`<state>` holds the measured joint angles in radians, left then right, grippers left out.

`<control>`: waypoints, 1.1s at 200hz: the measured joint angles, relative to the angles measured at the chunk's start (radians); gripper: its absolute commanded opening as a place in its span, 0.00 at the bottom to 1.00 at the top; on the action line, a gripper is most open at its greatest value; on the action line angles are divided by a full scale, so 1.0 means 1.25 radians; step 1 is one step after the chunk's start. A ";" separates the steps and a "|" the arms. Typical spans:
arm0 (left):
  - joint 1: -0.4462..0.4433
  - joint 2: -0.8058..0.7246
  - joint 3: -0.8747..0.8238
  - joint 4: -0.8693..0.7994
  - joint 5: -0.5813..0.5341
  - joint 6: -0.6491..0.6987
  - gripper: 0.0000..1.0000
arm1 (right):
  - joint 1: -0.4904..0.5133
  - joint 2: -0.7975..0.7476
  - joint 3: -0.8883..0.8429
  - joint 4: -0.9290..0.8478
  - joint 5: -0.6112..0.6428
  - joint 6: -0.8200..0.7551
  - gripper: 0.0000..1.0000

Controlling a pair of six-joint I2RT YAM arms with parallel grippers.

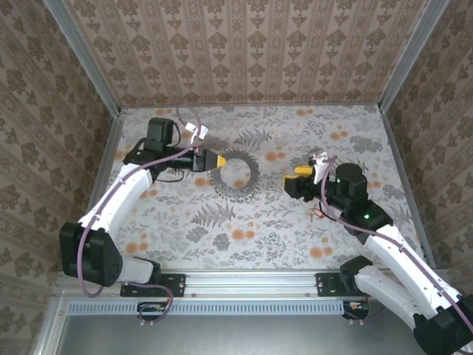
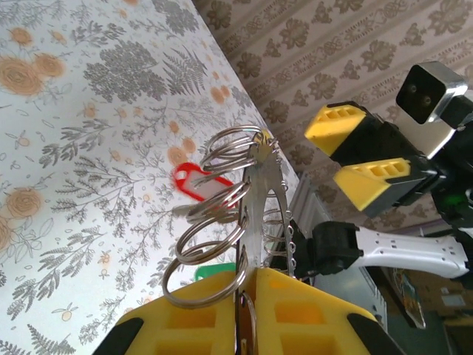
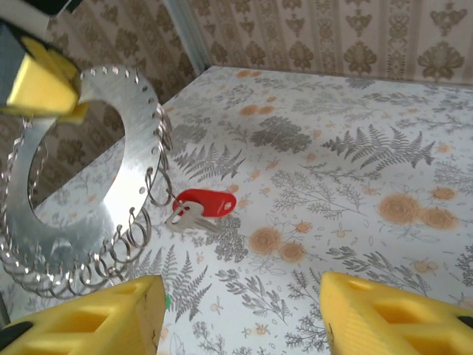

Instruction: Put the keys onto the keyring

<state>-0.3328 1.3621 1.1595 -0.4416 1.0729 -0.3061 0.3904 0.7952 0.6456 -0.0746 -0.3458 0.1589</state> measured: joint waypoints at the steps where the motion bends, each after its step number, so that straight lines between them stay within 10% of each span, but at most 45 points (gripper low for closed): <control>1: 0.000 0.000 0.002 -0.002 0.002 0.002 0.01 | 0.001 0.000 -0.001 0.001 -0.002 -0.001 0.52; 126: 0.000 0.018 0.050 -0.043 0.028 0.056 0.03 | 0.266 0.016 -0.135 0.182 0.151 -0.341 0.26; 220: 0.000 0.045 0.075 -0.072 0.046 0.081 0.03 | 0.314 0.068 -0.159 0.363 0.251 -0.437 0.22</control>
<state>-0.3332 1.4189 1.2537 -0.5320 1.1305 -0.2050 0.7826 0.8799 0.4469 0.3798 -0.0315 -0.3874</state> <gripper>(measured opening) 0.095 0.219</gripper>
